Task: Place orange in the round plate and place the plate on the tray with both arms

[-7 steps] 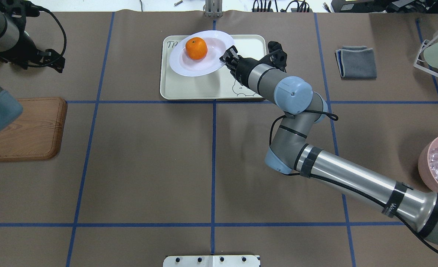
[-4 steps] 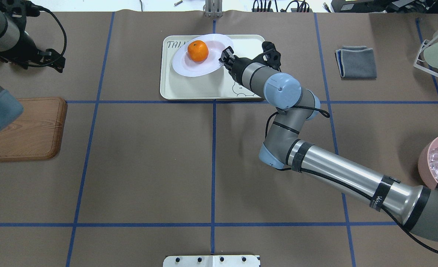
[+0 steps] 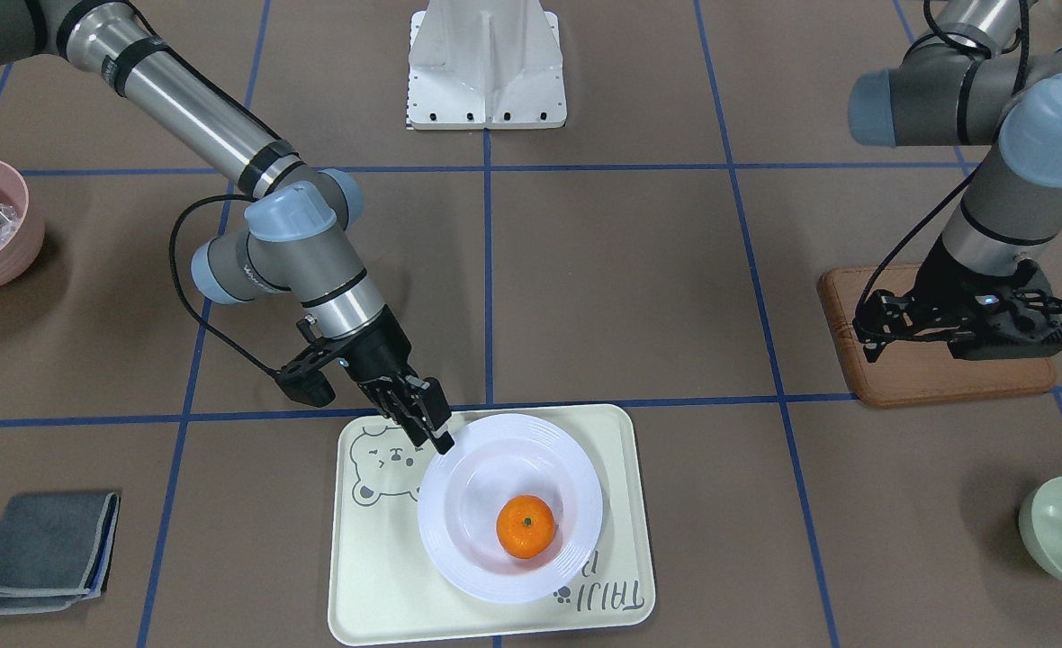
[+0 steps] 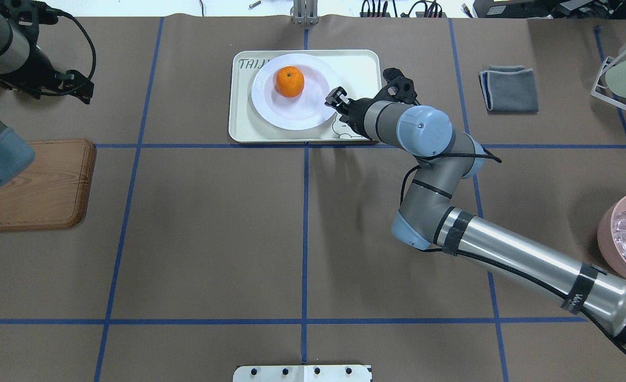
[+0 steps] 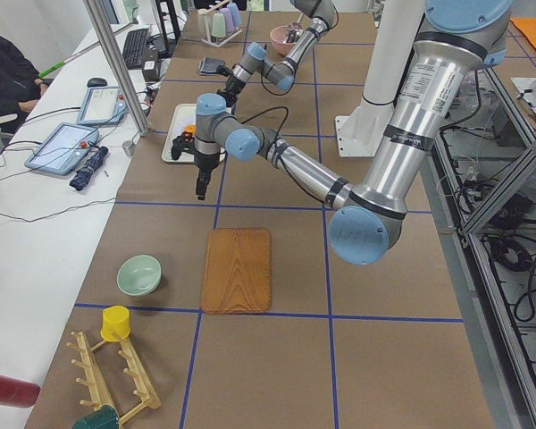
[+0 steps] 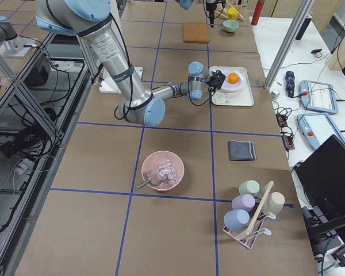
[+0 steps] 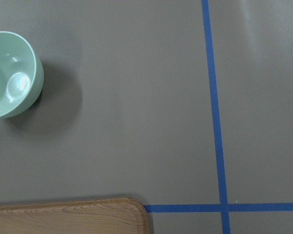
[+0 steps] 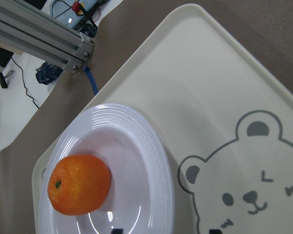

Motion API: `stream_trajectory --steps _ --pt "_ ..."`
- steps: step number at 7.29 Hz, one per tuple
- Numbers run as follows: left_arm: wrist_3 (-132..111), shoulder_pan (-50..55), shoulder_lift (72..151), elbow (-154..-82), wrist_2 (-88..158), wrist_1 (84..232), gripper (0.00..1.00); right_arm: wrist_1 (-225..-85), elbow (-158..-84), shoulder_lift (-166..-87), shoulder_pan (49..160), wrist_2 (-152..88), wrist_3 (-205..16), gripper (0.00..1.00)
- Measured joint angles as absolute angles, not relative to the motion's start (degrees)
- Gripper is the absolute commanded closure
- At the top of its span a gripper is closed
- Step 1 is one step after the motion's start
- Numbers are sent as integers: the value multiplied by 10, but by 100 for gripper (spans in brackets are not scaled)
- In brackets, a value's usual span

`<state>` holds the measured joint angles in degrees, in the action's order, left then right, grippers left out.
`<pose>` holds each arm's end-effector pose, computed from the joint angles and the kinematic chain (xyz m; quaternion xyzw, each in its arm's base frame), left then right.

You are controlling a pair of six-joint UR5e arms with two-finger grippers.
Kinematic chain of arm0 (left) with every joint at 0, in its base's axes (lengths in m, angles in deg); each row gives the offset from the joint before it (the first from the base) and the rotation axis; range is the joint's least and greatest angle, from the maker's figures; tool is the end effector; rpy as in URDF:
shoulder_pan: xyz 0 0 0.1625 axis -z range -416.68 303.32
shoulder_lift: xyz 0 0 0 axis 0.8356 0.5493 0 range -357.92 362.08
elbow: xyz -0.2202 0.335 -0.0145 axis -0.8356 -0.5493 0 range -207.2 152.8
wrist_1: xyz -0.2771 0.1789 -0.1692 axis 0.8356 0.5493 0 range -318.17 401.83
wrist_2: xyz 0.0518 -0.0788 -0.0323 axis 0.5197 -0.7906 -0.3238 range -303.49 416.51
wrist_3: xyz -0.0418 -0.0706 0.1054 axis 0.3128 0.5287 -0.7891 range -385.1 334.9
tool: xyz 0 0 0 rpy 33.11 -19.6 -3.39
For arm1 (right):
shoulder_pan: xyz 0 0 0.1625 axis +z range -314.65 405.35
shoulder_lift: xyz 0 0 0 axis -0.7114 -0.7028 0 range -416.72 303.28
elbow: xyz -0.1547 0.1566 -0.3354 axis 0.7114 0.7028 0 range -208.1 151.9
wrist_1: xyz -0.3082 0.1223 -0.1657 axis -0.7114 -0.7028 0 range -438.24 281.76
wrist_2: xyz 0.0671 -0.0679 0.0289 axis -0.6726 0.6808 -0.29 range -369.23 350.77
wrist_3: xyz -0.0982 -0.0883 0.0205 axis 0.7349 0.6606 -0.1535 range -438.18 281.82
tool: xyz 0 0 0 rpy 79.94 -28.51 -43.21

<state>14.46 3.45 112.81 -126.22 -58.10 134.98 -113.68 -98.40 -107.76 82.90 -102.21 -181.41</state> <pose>0.2275 -0.5520 0.4138 0.1110 0.3256 -0.0190 0.9388 -0.5056 -0.5480 0.3017 0.1062 -0.5912 0.3286 0.7288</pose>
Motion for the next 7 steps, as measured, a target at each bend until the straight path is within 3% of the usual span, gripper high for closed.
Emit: stream_trajectory --steps 4,7 --pt "108 56 1116 -1265 -582 1344 1 -1623 -1225 -1154 963 -1266 -1490 0" --pt "-169 180 1070 -1241 -607 1331 1 -1748 -1313 -1293 1085 -1284 -1132 0"
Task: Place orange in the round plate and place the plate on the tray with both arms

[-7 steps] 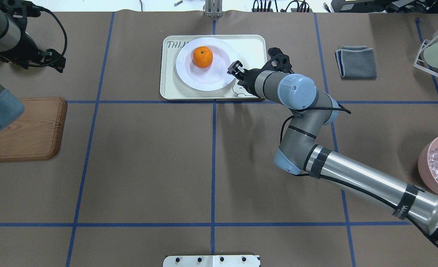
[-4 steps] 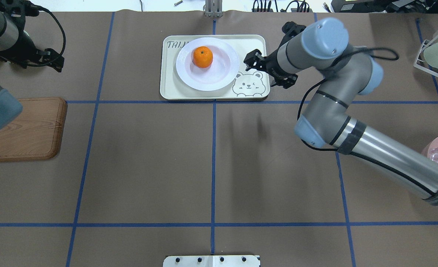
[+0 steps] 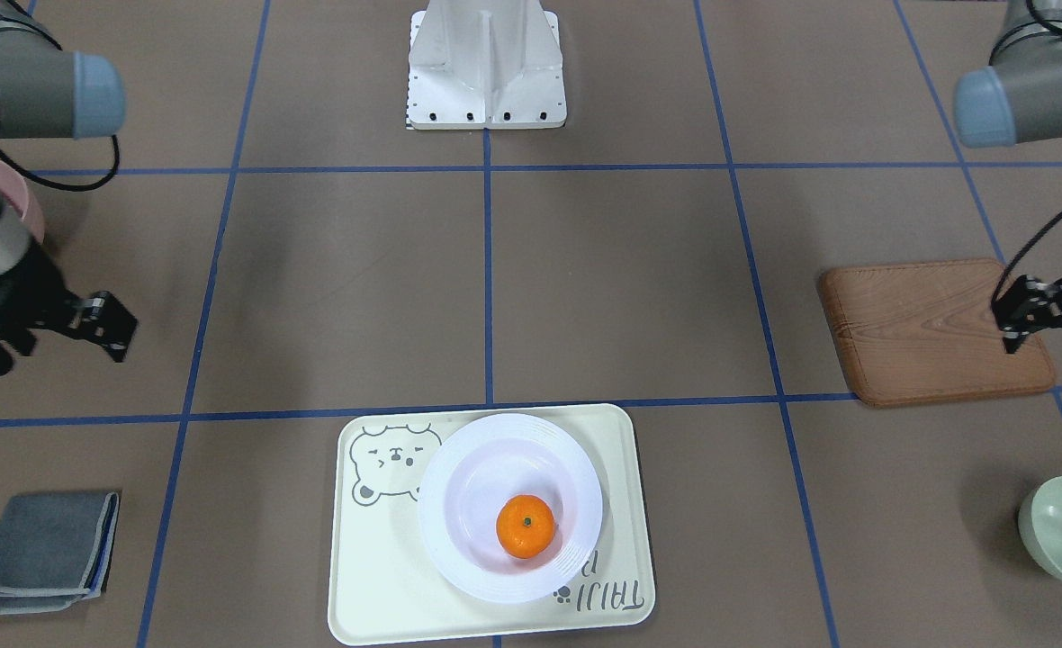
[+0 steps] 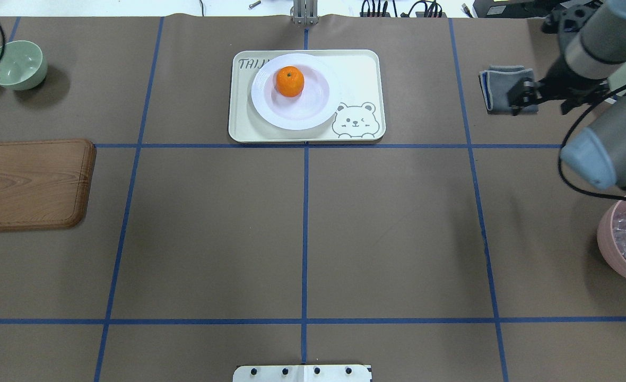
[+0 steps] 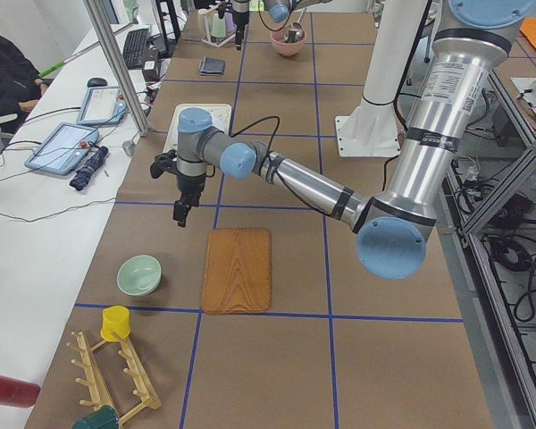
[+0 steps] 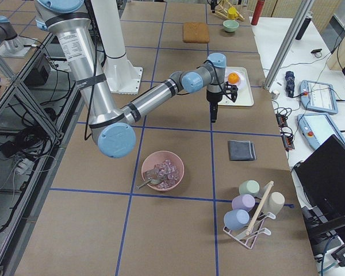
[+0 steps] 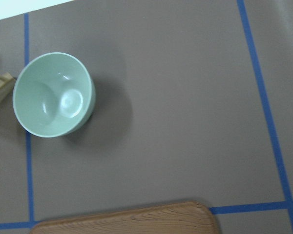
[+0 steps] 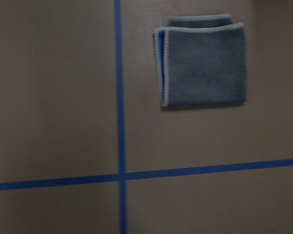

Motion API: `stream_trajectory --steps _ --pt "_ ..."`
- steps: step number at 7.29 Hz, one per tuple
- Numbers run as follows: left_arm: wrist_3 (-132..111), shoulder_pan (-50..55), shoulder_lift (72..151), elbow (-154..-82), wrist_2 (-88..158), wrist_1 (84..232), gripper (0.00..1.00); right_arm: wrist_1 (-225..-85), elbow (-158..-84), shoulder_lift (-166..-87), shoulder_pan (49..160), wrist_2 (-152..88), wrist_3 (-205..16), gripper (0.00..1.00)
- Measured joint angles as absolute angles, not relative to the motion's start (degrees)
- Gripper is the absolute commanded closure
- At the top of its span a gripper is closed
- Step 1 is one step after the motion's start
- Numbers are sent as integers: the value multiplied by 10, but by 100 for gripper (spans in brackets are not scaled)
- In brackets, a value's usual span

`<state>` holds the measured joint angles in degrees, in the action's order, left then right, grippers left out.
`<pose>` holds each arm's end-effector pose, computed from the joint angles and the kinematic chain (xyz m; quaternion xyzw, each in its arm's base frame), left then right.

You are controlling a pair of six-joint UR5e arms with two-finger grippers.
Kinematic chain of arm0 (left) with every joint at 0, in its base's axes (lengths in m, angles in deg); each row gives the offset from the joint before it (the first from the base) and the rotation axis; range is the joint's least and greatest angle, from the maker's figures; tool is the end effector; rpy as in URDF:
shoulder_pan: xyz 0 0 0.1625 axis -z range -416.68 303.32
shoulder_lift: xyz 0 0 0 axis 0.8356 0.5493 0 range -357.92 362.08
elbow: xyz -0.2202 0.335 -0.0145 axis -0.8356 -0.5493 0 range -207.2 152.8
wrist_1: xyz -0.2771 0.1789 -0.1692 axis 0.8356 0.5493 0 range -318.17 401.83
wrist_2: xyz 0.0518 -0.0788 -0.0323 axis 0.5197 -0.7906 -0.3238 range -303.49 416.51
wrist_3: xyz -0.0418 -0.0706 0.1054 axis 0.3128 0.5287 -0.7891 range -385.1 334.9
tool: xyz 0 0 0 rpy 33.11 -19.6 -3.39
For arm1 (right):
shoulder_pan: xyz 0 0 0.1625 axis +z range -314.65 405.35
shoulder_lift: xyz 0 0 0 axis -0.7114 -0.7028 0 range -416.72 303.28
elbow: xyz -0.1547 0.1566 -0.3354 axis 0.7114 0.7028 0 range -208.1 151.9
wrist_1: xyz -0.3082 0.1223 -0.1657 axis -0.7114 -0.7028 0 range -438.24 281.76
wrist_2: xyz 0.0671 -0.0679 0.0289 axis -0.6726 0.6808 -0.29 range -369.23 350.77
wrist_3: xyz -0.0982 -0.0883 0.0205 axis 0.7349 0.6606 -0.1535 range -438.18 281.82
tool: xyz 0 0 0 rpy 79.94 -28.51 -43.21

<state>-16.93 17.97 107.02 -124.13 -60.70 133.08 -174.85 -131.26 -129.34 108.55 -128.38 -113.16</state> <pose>0.0794 -0.5618 0.4913 0.1437 0.2653 0.1067 0.9474 -0.1899 -0.5272 0.4358 0.0458 -0.3143 0.0155 0.9481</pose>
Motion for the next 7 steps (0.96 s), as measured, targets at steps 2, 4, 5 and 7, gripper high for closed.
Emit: stream_trajectory --steps 2,4,5,7 --pt "-370 275 1054 -1179 -646 1328 1 -1797 -1288 -1341 1207 -1350 -880 0" --pt "-432 338 1038 -1101 -688 1333 2 -1806 -1260 -1394 1296 -1390 -677 0" --pt "-437 349 1023 -1081 -702 1340 1 -1805 -1254 -1418 1321 -1391 -639 0" --pt "-439 355 989 -1073 -712 1369 1 -1803 -1239 -1447 1341 -1386 -625 0"
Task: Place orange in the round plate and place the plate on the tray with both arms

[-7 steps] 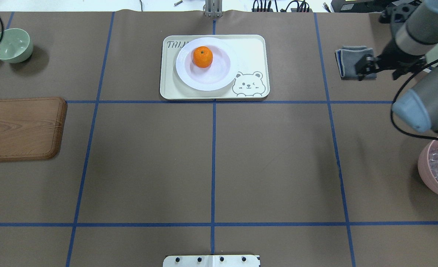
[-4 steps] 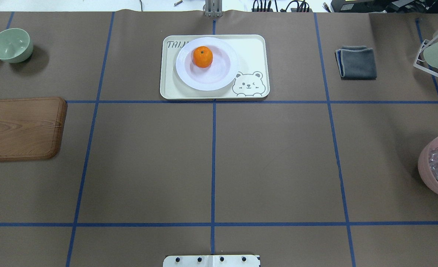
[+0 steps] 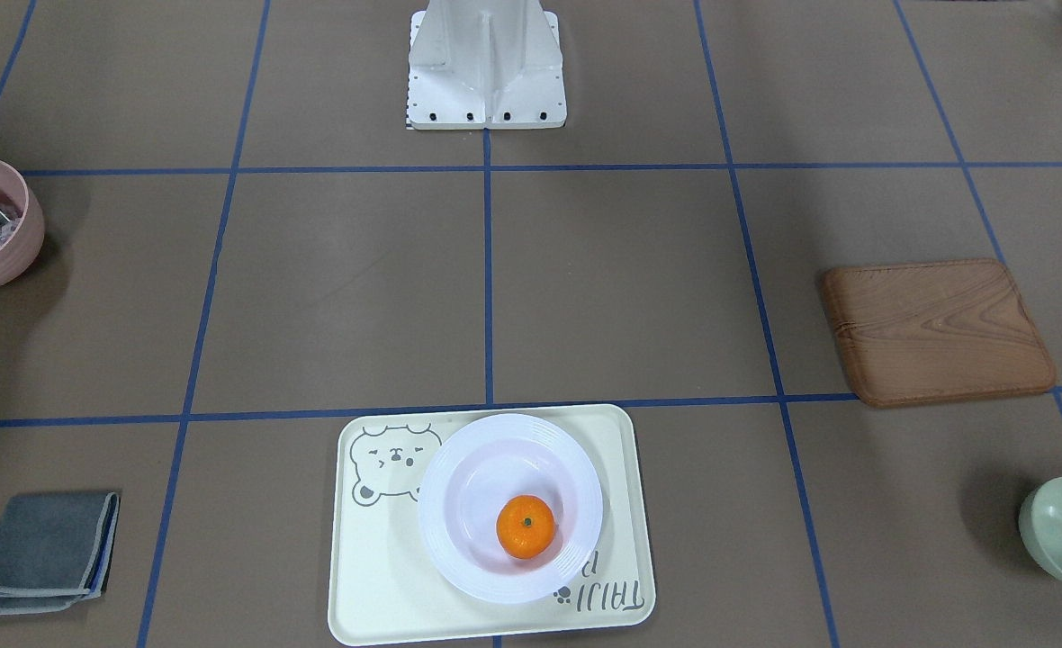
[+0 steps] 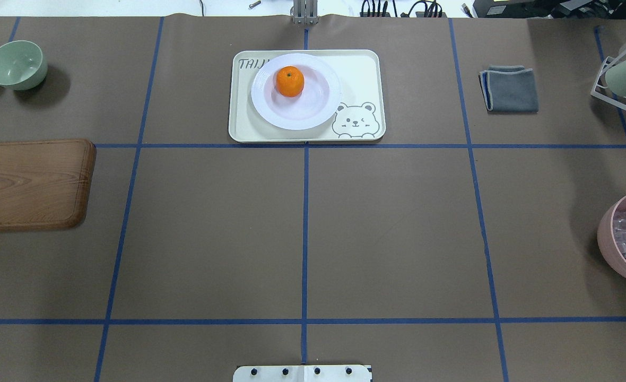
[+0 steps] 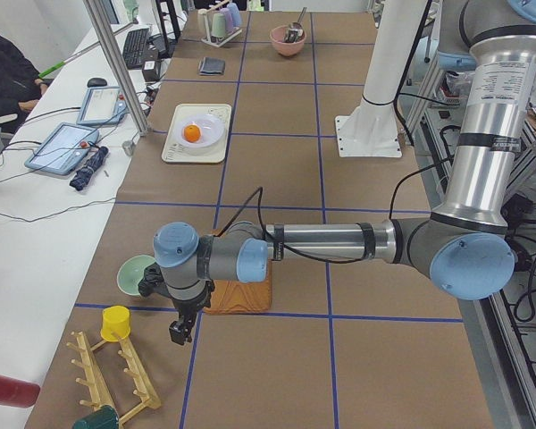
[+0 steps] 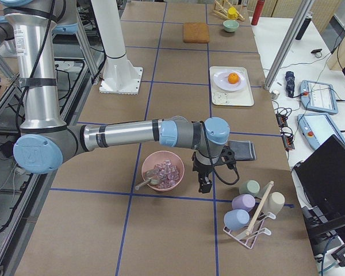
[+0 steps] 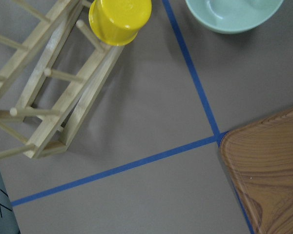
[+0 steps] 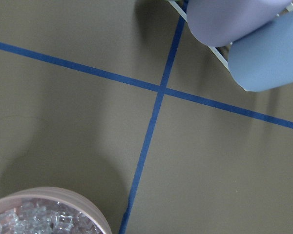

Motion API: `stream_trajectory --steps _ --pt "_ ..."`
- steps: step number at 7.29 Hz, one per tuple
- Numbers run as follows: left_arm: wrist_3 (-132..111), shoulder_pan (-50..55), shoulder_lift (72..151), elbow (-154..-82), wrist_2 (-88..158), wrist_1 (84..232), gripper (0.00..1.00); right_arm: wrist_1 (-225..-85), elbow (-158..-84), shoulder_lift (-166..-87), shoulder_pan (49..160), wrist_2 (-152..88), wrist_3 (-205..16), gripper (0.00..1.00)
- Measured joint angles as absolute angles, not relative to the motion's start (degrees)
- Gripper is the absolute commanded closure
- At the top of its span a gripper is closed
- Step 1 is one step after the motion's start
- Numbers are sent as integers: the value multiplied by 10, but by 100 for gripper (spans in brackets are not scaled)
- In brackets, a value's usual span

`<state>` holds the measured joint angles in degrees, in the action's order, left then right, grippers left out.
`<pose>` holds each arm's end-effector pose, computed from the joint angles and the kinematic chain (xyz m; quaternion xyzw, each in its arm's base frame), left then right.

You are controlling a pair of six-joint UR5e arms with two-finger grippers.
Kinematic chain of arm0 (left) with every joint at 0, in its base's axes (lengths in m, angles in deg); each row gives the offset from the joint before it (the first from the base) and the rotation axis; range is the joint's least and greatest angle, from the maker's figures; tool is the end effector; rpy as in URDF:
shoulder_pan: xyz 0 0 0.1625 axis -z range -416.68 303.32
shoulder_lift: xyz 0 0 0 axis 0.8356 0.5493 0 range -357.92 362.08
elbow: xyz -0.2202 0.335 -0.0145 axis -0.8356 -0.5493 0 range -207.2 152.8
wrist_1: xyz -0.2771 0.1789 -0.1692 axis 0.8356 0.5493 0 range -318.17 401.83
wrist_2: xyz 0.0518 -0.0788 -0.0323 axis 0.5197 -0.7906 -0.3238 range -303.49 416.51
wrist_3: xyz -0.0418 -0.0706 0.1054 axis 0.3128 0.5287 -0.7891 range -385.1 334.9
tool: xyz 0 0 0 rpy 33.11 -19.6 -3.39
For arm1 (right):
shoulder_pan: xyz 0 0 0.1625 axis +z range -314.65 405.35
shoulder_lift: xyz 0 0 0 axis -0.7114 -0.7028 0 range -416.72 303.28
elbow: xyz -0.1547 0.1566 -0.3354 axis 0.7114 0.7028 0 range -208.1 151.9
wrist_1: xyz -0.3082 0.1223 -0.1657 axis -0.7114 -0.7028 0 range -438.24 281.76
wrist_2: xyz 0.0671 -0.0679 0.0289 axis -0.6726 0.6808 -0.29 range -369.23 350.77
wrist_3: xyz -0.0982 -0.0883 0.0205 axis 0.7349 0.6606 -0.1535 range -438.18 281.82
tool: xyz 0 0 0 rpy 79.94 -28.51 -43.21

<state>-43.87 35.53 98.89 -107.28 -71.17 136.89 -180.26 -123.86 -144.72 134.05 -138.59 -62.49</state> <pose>-0.0707 -0.4939 0.6818 0.0746 0.3146 0.1418 0.9356 0.0383 -0.4495 0.6272 0.0074 -0.3383 -0.1266 0.9325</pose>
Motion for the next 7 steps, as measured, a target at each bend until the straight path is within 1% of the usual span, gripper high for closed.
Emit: stream_trajectory --steps 1,2,4,5,7 --pt "-424 360 981 -1075 -712 1375 2 -1802 -1236 -1457 1349 -1385 -625 0" --pt "-381 365 973 -1091 -714 1375 2 -1802 -1235 -1463 1357 -1385 -629 0" --pt "-300 366 961 -1147 -725 1357 1 -1802 -1235 -1469 1365 -1385 -658 0" --pt "-286 365 959 -1164 -736 1341 1 -1802 -1236 -1470 1365 -1386 -669 0" --pt "-279 364 958 -1176 -744 1331 1 -1802 -1237 -1470 1366 -1386 -675 0"
